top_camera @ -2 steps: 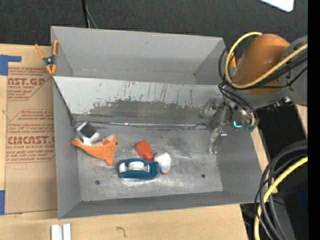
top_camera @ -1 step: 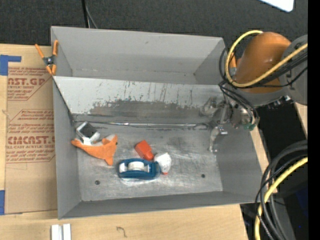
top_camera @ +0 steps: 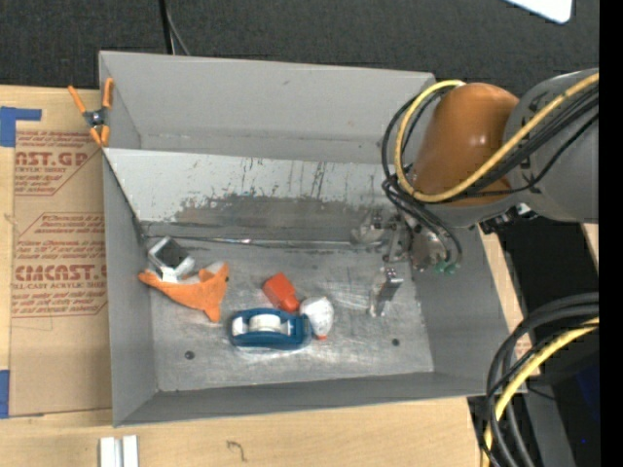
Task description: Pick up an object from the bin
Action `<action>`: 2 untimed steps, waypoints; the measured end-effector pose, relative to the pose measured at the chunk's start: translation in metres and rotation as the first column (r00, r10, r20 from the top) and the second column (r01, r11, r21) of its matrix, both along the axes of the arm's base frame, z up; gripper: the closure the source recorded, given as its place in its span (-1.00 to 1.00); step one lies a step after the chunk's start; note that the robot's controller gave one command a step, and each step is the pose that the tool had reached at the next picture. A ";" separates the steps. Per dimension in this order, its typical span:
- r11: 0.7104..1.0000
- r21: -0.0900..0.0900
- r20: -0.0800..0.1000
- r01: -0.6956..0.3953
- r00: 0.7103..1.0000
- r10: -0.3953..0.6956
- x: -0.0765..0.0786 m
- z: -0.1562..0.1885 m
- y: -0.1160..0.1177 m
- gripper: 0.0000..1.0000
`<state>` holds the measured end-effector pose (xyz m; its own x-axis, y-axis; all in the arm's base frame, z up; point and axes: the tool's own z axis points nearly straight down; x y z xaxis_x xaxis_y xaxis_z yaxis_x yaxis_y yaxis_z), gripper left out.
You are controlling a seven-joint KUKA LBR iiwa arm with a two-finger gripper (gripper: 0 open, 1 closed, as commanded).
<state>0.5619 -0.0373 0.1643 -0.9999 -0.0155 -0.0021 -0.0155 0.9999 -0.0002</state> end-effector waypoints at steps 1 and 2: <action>1.000 0.004 0.000 -0.020 1.000 0.020 -0.022 -0.015 -0.001 -1.00; 1.000 -0.003 0.003 0.013 1.000 -0.013 -0.028 -0.061 0.020 -1.00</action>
Offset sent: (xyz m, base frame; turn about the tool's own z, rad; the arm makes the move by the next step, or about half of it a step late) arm -0.0317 0.0568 -0.0888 0.0138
